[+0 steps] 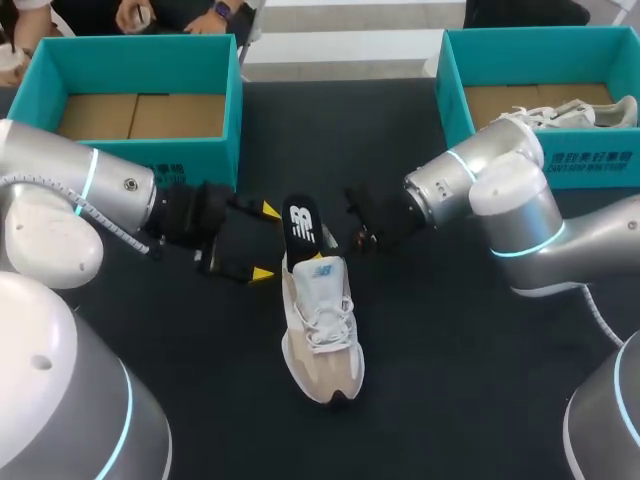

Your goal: Take the shoe out of the shoebox, open the shoe tongue, remove and reinsert the insole, then place the shoe into the shoebox

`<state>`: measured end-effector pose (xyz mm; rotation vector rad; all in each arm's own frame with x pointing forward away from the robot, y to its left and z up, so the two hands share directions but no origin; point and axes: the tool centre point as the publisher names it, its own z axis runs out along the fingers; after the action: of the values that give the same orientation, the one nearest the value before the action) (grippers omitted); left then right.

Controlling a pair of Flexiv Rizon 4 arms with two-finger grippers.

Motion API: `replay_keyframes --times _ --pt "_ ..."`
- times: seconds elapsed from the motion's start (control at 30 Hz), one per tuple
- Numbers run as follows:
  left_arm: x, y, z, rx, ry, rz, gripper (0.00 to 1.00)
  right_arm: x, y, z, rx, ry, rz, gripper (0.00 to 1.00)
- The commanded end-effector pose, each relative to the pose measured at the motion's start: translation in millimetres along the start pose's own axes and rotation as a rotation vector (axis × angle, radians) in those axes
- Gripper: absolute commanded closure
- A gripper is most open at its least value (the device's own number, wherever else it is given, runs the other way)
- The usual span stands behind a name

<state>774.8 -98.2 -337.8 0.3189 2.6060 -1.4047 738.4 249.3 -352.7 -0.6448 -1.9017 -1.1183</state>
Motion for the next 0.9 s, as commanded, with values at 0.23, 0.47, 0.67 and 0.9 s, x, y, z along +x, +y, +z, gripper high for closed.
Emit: replay_keyframes --times 0.23,0.47,0.67,0.9 --pt "0.1 -1.1 1.3 -0.006 0.000 -0.001 0.00 9.9 15.5 -13.3 0.017 -0.054 -0.042 0.75" --pt "0.1 -1.1 1.3 -0.006 0.000 -0.001 0.00 4.5 26.6 -21.9 0.042 -0.055 -0.062 0.83" --pt "0.1 -1.1 1.3 -0.006 0.000 -0.001 0.00 -0.3 20.1 -19.3 0.065 -0.040 -0.014 1.00" --pt "0.1 -1.1 1.3 -0.006 0.000 -0.001 0.00 6.1 -1.1 -2.4 0.083 -0.008 0.066 1.00"
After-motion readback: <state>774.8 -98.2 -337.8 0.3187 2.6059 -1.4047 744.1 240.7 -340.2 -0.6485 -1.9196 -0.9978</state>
